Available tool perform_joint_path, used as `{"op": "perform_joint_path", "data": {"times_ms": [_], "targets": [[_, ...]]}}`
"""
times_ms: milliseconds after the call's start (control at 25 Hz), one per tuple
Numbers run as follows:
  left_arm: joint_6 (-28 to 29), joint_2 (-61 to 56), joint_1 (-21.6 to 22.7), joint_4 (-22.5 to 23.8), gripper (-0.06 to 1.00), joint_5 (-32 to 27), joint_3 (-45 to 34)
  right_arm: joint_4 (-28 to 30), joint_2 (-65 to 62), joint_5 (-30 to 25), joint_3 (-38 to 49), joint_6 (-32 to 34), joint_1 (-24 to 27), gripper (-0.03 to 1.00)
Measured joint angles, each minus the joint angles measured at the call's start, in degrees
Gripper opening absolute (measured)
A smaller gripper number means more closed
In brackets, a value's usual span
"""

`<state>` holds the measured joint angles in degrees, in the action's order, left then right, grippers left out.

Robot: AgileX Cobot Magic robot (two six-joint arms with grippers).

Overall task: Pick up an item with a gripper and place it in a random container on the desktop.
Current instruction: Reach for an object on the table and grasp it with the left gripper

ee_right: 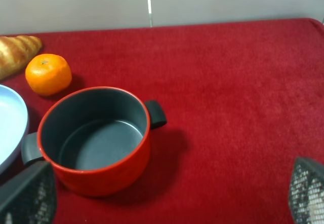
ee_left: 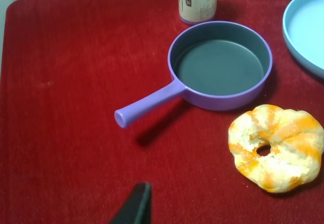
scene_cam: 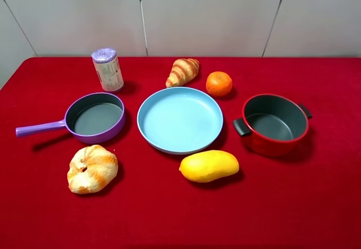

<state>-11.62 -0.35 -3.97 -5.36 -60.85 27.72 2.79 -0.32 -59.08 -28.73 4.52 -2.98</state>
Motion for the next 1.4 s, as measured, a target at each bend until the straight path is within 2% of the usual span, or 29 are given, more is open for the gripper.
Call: {"op": "perform_joint_path", "data": {"times_ms": [1400], "targets": [[0.0, 0.0, 0.0, 0.0, 0.99, 0.0, 0.0, 0.0, 0.0, 0.0, 0.0, 0.0, 0.0, 0.69]]}}
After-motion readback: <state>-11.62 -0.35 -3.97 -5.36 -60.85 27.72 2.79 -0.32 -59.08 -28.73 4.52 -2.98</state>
